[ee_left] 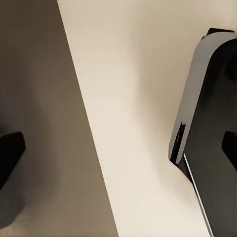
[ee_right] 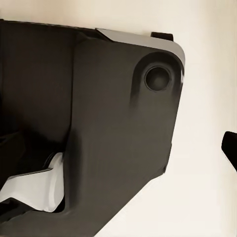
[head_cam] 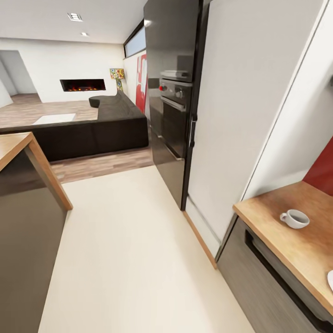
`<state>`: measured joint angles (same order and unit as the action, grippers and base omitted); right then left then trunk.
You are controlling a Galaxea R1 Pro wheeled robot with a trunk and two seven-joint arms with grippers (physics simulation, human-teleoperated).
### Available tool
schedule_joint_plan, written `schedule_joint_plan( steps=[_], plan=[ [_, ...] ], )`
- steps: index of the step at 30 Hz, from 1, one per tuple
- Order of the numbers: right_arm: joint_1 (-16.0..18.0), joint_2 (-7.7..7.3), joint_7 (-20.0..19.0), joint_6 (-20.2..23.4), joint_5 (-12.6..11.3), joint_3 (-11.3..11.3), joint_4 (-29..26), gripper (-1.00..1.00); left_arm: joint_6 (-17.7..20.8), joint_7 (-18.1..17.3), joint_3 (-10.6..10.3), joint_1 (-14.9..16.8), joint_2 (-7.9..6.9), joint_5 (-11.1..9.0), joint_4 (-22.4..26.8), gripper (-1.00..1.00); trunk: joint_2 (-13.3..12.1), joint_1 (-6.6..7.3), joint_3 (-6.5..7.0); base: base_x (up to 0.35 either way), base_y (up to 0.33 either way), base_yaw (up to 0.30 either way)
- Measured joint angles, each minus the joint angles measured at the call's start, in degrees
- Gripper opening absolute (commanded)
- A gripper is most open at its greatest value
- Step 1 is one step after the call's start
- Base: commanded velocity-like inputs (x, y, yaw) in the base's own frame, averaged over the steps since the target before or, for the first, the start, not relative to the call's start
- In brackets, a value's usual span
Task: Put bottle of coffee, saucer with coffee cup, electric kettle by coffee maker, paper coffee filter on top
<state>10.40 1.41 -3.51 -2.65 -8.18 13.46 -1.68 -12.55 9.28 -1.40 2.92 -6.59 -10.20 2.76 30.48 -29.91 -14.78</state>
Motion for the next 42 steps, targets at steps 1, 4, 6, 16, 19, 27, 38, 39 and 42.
schedule_joint_plan(
  steps=[1,4,6,16,19,27,38,39,42],
  plan=[
    [0.0,0.00,0.0,0.0,0.0,0.0,0.0,1.00,0.0,0.0,0.0,0.0,0.00,0.0,0.0,1.00,0.0,0.00,0.00,0.340,0.124,0.000],
    [0.0,0.00,0.0,0.0,0.0,0.0,0.0,1.00,0.0,0.0,0.0,0.0,0.00,0.0,0.0,1.00,0.0,0.00,0.00,0.339,0.128,0.000],
    [0.0,0.00,0.0,0.0,0.0,0.0,0.0,1.00,0.0,0.0,0.0,0.0,0.00,0.0,0.0,1.00,0.0,0.00,0.00,0.339,0.130,0.000],
    [0.0,0.01,0.0,0.0,0.0,0.0,0.0,1.00,0.0,0.0,0.0,0.0,0.06,0.3,0.0,1.00,0.0,0.00,0.00,0.339,0.128,-0.148],
    [0.0,0.00,0.0,0.0,0.0,0.0,0.0,1.00,0.0,0.0,0.0,0.0,0.08,0.3,0.0,1.00,0.0,0.00,0.00,0.339,0.133,-0.258],
    [0.0,0.00,-0.1,0.0,0.0,0.0,0.0,1.00,0.0,0.0,0.0,0.0,0.09,0.4,0.0,1.00,0.0,0.00,0.00,0.319,0.182,-0.262],
    [0.0,0.00,-0.1,0.0,0.0,0.0,0.0,1.00,0.0,0.0,0.0,0.0,0.09,0.5,0.0,1.00,0.0,0.00,0.00,0.312,0.192,-0.263],
    [0.0,0.00,0.0,0.0,0.0,0.0,0.0,1.00,0.0,0.0,0.0,0.0,0.09,0.5,0.0,1.00,0.0,0.00,0.00,0.312,0.187,-0.263],
    [0.0,0.00,0.0,0.0,0.0,0.0,0.0,1.00,0.0,0.0,0.0,0.0,0.09,0.6,0.0,1.00,0.0,0.00,0.00,0.312,0.185,-0.263]
  ],
)
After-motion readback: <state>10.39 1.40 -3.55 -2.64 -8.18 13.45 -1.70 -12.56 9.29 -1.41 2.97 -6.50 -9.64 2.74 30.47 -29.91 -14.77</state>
